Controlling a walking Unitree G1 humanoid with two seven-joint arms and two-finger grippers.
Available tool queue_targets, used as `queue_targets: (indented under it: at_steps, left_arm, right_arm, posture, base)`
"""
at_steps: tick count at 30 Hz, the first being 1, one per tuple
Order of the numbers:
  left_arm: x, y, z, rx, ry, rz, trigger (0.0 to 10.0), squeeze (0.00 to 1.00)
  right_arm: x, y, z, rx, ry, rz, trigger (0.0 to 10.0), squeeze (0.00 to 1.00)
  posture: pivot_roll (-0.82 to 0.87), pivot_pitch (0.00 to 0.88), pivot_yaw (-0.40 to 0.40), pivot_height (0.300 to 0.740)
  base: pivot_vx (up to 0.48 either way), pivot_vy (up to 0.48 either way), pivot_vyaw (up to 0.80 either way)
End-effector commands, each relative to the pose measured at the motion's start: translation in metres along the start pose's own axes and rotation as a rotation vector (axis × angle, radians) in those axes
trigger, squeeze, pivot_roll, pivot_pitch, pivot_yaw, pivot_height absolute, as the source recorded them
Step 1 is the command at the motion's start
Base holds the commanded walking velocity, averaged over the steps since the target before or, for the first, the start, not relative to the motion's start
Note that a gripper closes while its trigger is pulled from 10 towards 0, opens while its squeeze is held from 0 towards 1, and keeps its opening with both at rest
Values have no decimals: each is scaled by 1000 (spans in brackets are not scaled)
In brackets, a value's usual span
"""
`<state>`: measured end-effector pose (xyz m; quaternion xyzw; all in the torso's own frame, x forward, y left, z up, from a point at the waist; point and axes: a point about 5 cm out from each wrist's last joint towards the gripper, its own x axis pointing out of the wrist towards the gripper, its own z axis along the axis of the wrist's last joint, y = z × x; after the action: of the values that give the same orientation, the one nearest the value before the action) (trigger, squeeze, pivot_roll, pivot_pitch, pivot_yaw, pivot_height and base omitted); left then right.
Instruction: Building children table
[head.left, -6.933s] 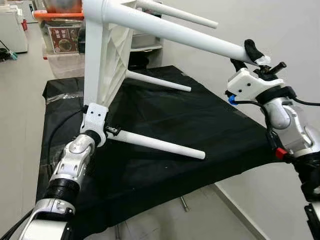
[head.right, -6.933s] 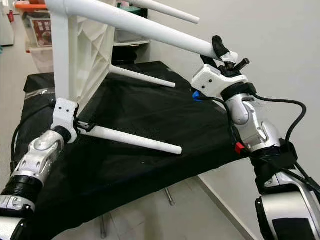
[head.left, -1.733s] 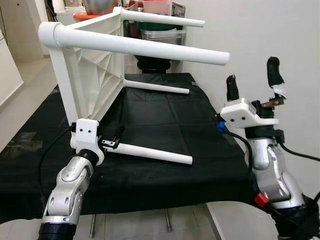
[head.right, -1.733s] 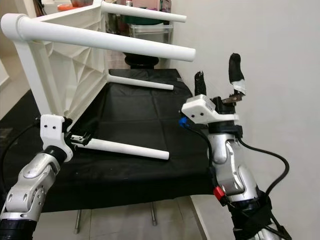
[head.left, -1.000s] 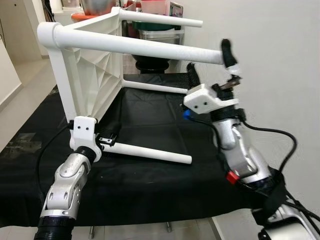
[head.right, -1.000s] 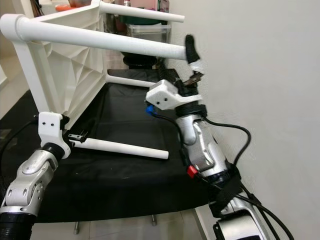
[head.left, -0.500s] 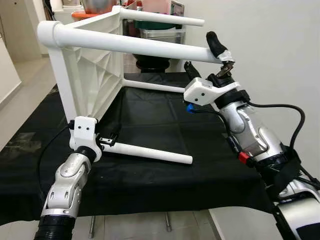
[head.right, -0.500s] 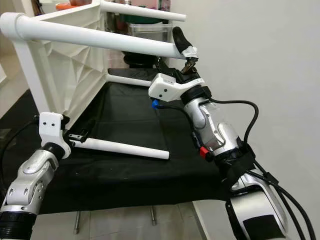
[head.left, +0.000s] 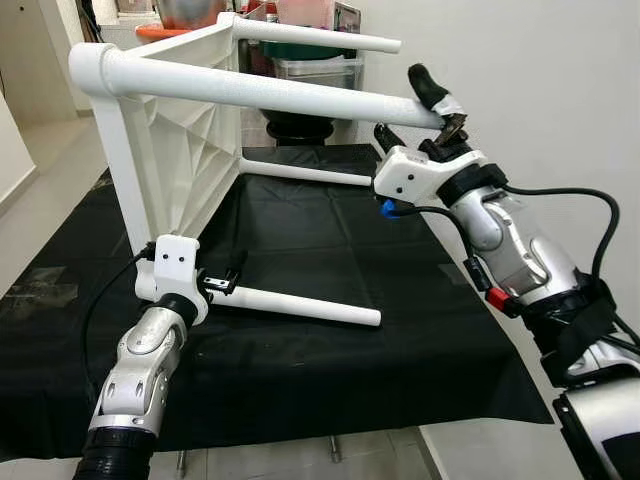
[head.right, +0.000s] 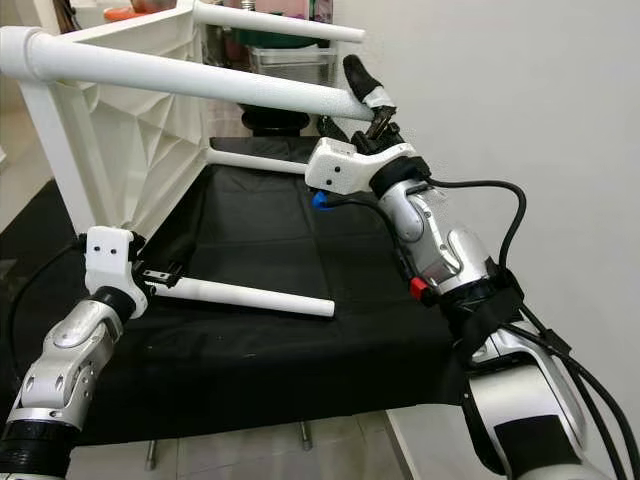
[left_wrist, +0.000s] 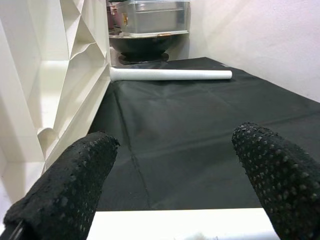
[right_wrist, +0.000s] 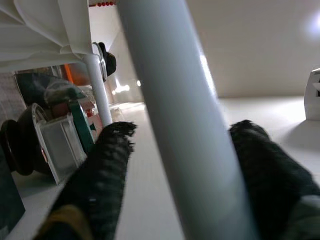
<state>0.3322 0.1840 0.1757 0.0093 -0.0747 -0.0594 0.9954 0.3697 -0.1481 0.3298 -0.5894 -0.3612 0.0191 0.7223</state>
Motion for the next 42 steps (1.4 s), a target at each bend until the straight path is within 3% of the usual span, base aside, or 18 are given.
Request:
queue_targets:
  at_steps: [1, 14, 22, 26, 28, 31, 33, 36, 37, 42]
  left_arm:
    - [3, 0, 1, 14, -2, -2, 10000, 0]
    - [5, 0, -1, 27, 10, -2, 10000, 0]
    - [10, 13, 0, 57, 27, 36, 10000, 0]
    - [13, 34, 2, 91, 44, 49, 10000, 0]
    - [13, 34, 2, 91, 44, 49, 10000, 0]
    - [17, 57, 2, 63, 70, 79, 10000, 0]
    - [20, 71, 2, 61, 94, 84, 10000, 0]
    - [22, 76, 4, 75, 105, 76, 10000, 0]
    - [24, 86, 5, 44, 119, 99, 10000, 0]
    - [23, 100, 2, 19, 152, 144, 10000, 0]
  right_arm:
    - [3, 0, 5, 15, -23, 23, 0, 0]
    - [6, -7, 12, 43, -47, 25, 0, 0]
    - [10, -18, 8, 36, -29, 9, 0, 0]
    - [13, -23, 4, 41, -15, -7, 0, 0]
    - [13, -23, 4, 41, -15, -7, 0, 0]
    - [13, -27, 5, 56, -20, -24, 0, 0]
    - [13, -32, 10, 92, -55, -51, 0, 0]
    - [12, -33, 13, 113, -73, -62, 0, 0]
    - [8, -34, 20, 147, -127, -80, 0, 0]
    - [1, -38, 28, 201, -190, -119, 0, 0]
  posture:
    - [-13, 0, -48, 740]
    - [-14, 0, -44, 740]
    - [-8, 0, -45, 740]
    - [4, 0, -47, 740]
    - [4, 0, -47, 740]
    - [2, 0, -42, 740]
    - [1, 0, -40, 740]
    - [-1, 0, -37, 740]
    - [-3, 0, -32, 740]
    - [-7, 0, -29, 740]
  base:
    - [0, 0, 0]
    - [0, 0, 0]
    - [0, 0, 0]
    - [0, 0, 0]
    - [0, 0, 0]
    - [0, 0, 0]
    - [0, 0, 0]
    - [0, 0, 0]
    - [0, 0, 0]
    - [0, 0, 0]
